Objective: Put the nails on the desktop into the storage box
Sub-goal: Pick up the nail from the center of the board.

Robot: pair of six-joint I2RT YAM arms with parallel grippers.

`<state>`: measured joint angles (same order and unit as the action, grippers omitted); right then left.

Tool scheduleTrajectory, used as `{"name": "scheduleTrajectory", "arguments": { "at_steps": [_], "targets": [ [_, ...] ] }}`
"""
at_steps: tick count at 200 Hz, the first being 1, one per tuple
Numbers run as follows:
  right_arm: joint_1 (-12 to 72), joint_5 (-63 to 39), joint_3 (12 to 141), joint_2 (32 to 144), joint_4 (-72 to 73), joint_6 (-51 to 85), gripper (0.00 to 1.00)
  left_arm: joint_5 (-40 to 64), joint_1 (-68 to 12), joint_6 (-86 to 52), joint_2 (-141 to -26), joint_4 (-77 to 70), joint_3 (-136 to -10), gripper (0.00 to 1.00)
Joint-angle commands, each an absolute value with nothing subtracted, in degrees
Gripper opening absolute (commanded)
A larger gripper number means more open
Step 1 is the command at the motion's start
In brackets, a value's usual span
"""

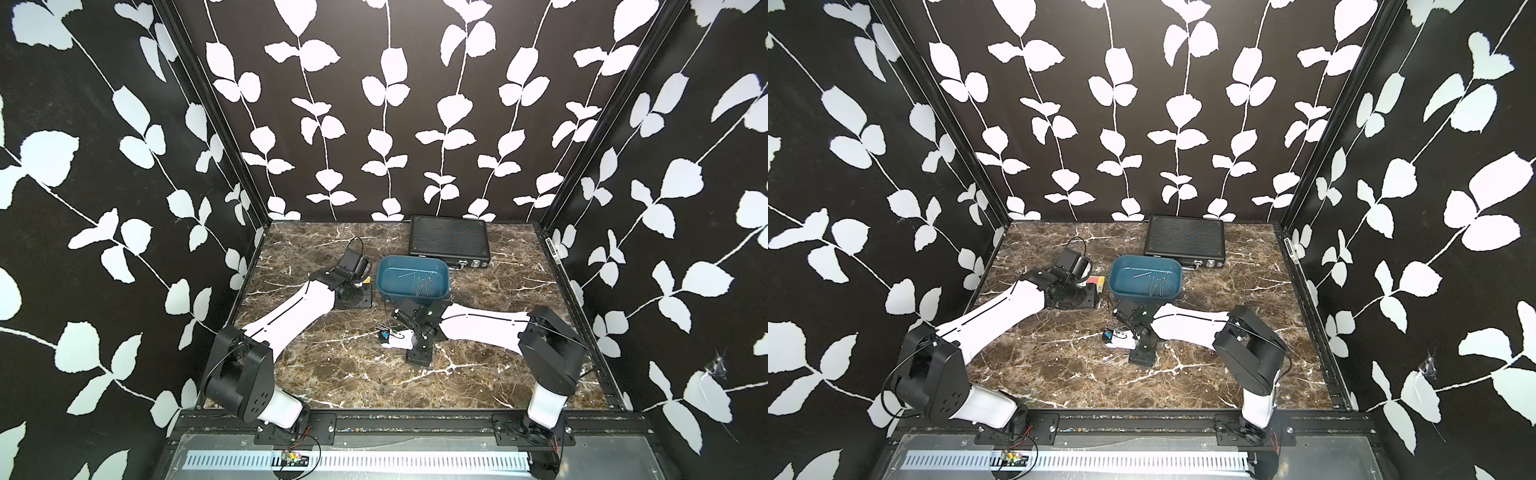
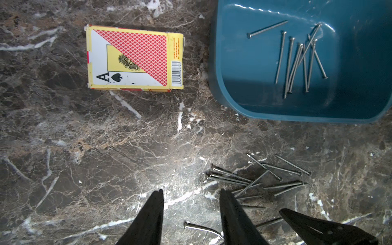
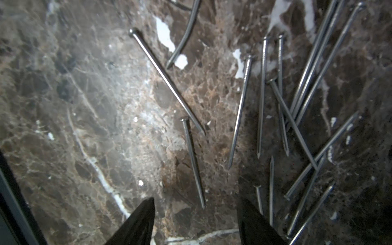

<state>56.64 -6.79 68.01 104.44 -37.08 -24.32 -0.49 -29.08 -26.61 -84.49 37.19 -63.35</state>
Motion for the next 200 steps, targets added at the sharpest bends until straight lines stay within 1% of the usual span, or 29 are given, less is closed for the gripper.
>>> {"name": "scheduleTrajectory", "arguments": {
  "at_steps": [1, 52, 95, 120, 150, 189, 200],
  "targets": [
    [57.0, -5.4, 71.1, 105.9, -36.7, -25.1, 0.62, -1.1, -28.5, -27.0, -82.4, 38.9, -62.3, 0.46],
    [58.9, -4.8, 71.6, 107.9, -36.4, -26.1, 0.56, -0.7, -27.5, -26.3, -82.4, 39.7, -62.2, 0.46],
    [60.9, -4.2, 71.9, 110.2, -37.0, -27.0, 0.55, -0.3, -27.1, -26.2, -81.8, 39.8, -61.3, 0.46],
    [61.3, -4.5, 72.6, 112.0, -38.1, -26.8, 0.51, 0.0, -27.0, -26.2, -81.1, 39.8, -60.7, 0.46],
    [61.6, -4.4, 73.4, 113.2, -39.1, -26.8, 0.34, 0.0, -26.7, -25.9, -80.5, 40.2, -60.6, 0.46],
    [62.0, -2.0, 74.0, 113.5, -40.2, -26.7, 0.0, 0.1, -26.3, -25.8, -80.1, 40.0, -60.4, 0.47],
    [62.0, -1.5, 73.8, 112.9, -40.4, -26.6, 0.0, 0.3, -26.1, -26.0, -80.0, 39.8, -60.2, 0.47]
  ]
}}
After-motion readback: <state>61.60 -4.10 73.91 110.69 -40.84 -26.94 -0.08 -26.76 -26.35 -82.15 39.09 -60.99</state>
